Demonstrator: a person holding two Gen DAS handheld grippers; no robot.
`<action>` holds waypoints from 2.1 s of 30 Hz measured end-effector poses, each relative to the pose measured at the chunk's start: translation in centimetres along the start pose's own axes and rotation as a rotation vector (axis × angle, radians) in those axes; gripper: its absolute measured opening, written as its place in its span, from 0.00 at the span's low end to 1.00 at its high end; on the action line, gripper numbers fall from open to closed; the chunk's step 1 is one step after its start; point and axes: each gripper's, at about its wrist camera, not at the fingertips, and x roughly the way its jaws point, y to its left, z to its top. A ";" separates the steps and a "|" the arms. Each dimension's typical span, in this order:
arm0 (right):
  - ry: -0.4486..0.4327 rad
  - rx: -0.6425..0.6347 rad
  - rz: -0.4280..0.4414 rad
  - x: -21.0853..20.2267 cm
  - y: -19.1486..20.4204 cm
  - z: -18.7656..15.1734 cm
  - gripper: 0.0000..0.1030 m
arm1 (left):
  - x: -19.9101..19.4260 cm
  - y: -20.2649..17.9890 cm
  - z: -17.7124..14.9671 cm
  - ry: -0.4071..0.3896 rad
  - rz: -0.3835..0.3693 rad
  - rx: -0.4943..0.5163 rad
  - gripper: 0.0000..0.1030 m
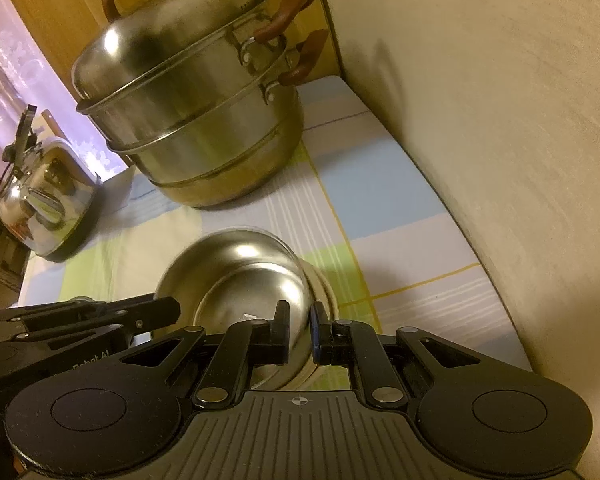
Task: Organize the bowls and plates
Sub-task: 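Lift the steel bowl with both tools and carry it over the cream bowl, then lower the steel bowl into the cream bowl and open both tools, then pull both tools back from the bowl stack, then move both open tools toward the stacked bowls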
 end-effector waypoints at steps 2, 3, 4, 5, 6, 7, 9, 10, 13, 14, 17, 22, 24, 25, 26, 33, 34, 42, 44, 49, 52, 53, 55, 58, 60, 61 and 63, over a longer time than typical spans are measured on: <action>0.000 0.001 0.006 0.0 0.0 0.1 0.10 | 0.0 -0.1 0.0 -0.001 0.004 0.004 0.08; 0.001 0.003 0.010 0.0 -0.1 0.1 0.10 | 0.1 -0.1 0.0 0.000 0.005 0.007 0.09; 0.001 0.004 0.011 -0.1 -0.1 0.1 0.10 | 0.1 -0.1 0.0 0.000 0.006 0.008 0.10; 0.002 0.002 0.009 -0.1 -0.2 0.0 0.10 | 0.1 -0.1 0.0 0.001 0.007 0.008 0.11; 0.003 0.001 0.006 -0.1 -0.2 0.0 0.10 | 0.1 -0.1 0.0 0.002 0.007 0.007 0.13; 0.005 0.002 0.006 -0.1 -0.2 0.0 0.10 | 0.1 -0.1 0.0 0.001 0.007 0.007 0.15; 0.007 0.006 0.006 -0.1 -0.3 -0.1 0.10 | 0.0 -0.2 0.0 -0.003 0.009 0.006 0.19; 0.006 0.008 0.006 -0.1 -0.4 -0.2 0.10 | -0.2 -0.2 0.0 -0.006 0.009 0.006 0.20; 0.002 0.012 0.011 -0.3 -0.4 -0.3 0.11 | -0.5 -0.1 -0.1 -0.013 0.008 0.003 0.23; -0.001 0.011 0.012 -0.4 -0.3 -0.3 0.11 | -0.7 -0.1 -0.1 -0.016 0.009 0.001 0.26; -0.002 0.008 0.019 -0.8 -0.3 -0.5 0.13 | -1.4 0.0 -0.3 -0.028 0.012 -0.003 0.32; -0.017 0.001 0.025 -1.8 -0.2 -1.2 0.45 | -3.0 0.1 -0.9 -0.043 0.011 -0.016 0.38; -0.031 -0.006 0.025 -2.4 -0.2 -1.6 0.52 | -3.7 0.0 -1.3 -0.049 0.014 -0.018 0.39; -0.034 -0.006 0.025 -2.6 -0.1 -1.7 0.54 | -4.0 0.0 -1.4 -0.052 0.016 -0.019 0.40; -0.035 -0.003 0.027 -2.9 -0.1 -1.9 0.55 | -4.4 -0.1 -1.6 -0.053 0.017 -0.020 0.42; -0.040 0.001 0.043 -4.8 0.0 -3.6 0.60 | -7.3 -0.3 -3.8 -0.065 0.027 -0.029 0.53; -0.041 0.000 0.045 -5.1 0.0 -3.8 0.61 | -7.8 -0.3 -4.2 -0.066 0.029 -0.031 0.55; -0.048 -0.014 0.071 -8.2 0.5 -6.8 0.66 | -11.4 -0.6 -7.4 -0.072 0.047 -0.050 0.63; -0.052 -0.020 0.077 -8.9 0.6 -7.4 0.68 | -12.3 -0.6 -8.4 -0.072 0.054 -0.060 0.64; -0.060 -0.040 0.091 -10.9 1.0 -9.4 0.70 | -14.5 -0.7 -11.1 -0.069 0.076 -0.083 0.67; -0.059 -0.057 0.100 -12.0 1.3 -10.8 0.72 | -15.5 -0.8 -12.8 -0.059 0.088 -0.098 0.67; -0.057 -0.062 0.104 -12.3 1.3 -11.3 0.72 | -15.9 -0.9 -13.4 -0.058 0.095 -0.106 0.67; -0.054 -0.072 0.108 -12.8 1.4 -12.2 0.73 | -16.7 -1.0 -14.5 -0.056 0.108 -0.116 0.67; -0.045 -0.083 0.109 -13.6 1.4 -13.7 0.74 | -17.6 -1.5 -16.0 -0.051 0.116 -0.133 0.68; -0.040 -0.093 0.110 -14.0 1.3 -14.7 0.74 | -18.2 -1.9 -17.1 -0.047 0.118 -0.145 0.68; -0.037 -0.097 0.110 -14.1 1.3 -15.2 0.74 | -18.4 -2.2 -17.5 -0.046 0.120 -0.149 0.68; -0.029 -0.105 0.111 -14.5 1.2 -16.2 0.74 | -18.9 -2.6 -18.4 -0.044 0.129 -0.155 0.68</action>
